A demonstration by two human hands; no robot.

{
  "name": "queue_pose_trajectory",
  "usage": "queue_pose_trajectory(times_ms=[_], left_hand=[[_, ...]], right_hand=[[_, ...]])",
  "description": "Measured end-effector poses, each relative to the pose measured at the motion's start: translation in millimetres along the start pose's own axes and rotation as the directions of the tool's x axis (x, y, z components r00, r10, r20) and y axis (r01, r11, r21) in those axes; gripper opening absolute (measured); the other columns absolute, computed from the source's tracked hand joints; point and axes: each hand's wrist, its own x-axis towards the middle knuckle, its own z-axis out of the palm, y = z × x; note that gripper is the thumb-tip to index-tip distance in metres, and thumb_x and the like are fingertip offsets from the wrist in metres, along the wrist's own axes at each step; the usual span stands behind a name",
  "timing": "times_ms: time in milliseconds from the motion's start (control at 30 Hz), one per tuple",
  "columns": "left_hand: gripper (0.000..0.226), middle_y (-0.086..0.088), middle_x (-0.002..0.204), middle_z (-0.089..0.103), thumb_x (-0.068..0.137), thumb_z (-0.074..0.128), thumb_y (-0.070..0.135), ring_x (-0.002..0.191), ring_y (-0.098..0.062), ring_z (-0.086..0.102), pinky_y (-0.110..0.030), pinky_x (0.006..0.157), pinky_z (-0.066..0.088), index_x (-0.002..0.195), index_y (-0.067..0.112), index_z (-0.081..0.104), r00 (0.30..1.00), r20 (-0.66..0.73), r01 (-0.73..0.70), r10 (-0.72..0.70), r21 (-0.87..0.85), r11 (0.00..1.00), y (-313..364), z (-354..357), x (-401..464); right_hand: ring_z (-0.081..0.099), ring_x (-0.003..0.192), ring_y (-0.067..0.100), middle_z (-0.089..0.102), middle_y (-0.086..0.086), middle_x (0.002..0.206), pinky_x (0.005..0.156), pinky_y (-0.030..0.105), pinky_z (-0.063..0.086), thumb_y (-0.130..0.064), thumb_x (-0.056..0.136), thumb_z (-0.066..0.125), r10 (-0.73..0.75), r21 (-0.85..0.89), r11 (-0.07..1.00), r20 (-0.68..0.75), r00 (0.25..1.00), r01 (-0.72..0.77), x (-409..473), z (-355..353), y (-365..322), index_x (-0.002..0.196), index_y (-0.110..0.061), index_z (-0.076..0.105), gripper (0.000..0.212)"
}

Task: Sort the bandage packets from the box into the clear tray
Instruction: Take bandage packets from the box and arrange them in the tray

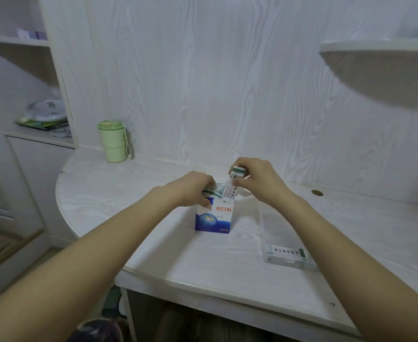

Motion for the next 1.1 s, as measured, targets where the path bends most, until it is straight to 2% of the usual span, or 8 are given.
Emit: queue_pose_trajectory(times_ms=[133,333,433,500,567,667,900,1100], left_hand=[[0.077,-0.005,0.144,0.04,0.078,0.075,0.034,0.133,-0.021,0.036,-0.027,0.104,0.031,0.142,0.014,0.038,0.991,-0.127,-0.066,0.051,-0.116,0.991,14,-6,-5],[0.074,0.0,0.145,0.038,0.086,0.063,0.042,0.12,-0.014,0.047,-0.021,0.083,0.038,0.147,0.023,0.025,0.979,-0.196,-0.14,0.05,-0.477,0.868,52,-20,-11],[0.06,0.005,0.119,0.049,0.089,0.06,0.041,0.102,-0.009,0.05,-0.015,0.072,0.039,0.141,0.022,0.036,0.97,-0.226,-0.187,0.088,-0.468,0.864,68,-22,-14],[0.024,0.008,0.088,0.055,0.091,0.058,0.038,0.077,-0.01,0.052,-0.02,0.061,0.037,0.107,0.021,0.059,0.966,-0.221,-0.223,0.137,-0.434,0.873,77,-19,-15],[0.02,0.006,0.072,0.061,0.093,0.058,0.032,0.065,-0.011,0.057,-0.026,0.062,0.045,0.089,0.013,0.061,0.972,-0.176,-0.226,0.157,-0.505,0.833,84,-15,-16],[0.023,-0.008,0.084,0.072,0.095,0.056,0.018,0.073,-0.017,0.07,-0.03,0.075,0.056,0.104,-0.002,0.061,0.981,-0.057,-0.171,0.188,-0.719,0.674,95,-5,-19],[0.042,-0.003,0.081,0.07,0.1,0.04,0.038,0.052,-0.007,0.045,-0.017,0.052,0.037,0.107,0.006,0.065,0.988,-0.007,-0.095,0.156,-0.821,0.564,109,20,-30],[0.013,-0.01,0.087,0.073,0.097,0.052,0.019,0.052,-0.01,0.062,-0.019,0.048,0.045,0.096,0.015,0.064,0.995,-0.096,-0.088,0.008,-0.875,0.476,117,39,-24]], right_hand=[[0.06,0.082,0.012,0.065,-0.002,0.088,0.062,0.012,0.043,-0.008,0.086,0.066,0.013,0.104,0.995,-0.099,0.995,-0.003,-4,-11,1,0.093,-0.014,0.064,0.009],[0.067,0.083,0.01,0.068,0.0,0.086,0.069,0.018,0.053,-0.004,0.083,0.068,0.084,0.468,0.883,-0.201,0.976,0.02,-17,-31,1,0.092,-0.016,0.066,0.015],[0.07,0.086,0.011,0.071,0.006,0.092,0.069,0.019,0.054,-0.002,0.084,0.067,0.156,0.694,0.72,-0.155,0.976,-0.005,-31,-41,6,0.1,-0.012,0.066,0.019],[0.07,0.082,0.01,0.073,0.004,0.088,0.068,0.018,0.053,-0.001,0.083,0.068,0.18,0.758,0.653,-0.136,0.974,-0.015,-41,-45,11,0.099,-0.012,0.066,0.02],[0.069,0.076,0.008,0.073,-0.001,0.08,0.065,0.017,0.051,0.001,0.082,0.068,0.205,0.786,0.618,-0.153,0.967,-0.006,-51,-45,16,0.094,-0.012,0.066,0.018],[0.066,0.075,0.005,0.071,-0.006,0.077,0.066,0.015,0.049,0.0,0.08,0.07,0.212,0.747,0.664,-0.211,0.954,0.017,-66,-43,22,0.086,-0.015,0.067,0.017],[0.061,0.065,0.002,0.068,-0.002,0.076,0.058,0.013,0.046,-0.002,0.076,0.075,0.258,0.725,0.688,-0.213,0.942,-0.025,-92,-42,36,0.082,-0.011,0.066,0.014],[0.062,0.067,0.004,0.07,0.001,0.084,0.059,0.013,0.047,0.005,0.078,0.07,0.355,0.725,0.674,-0.146,0.923,-0.144,-99,-32,48,0.099,-0.013,0.066,0.028]])
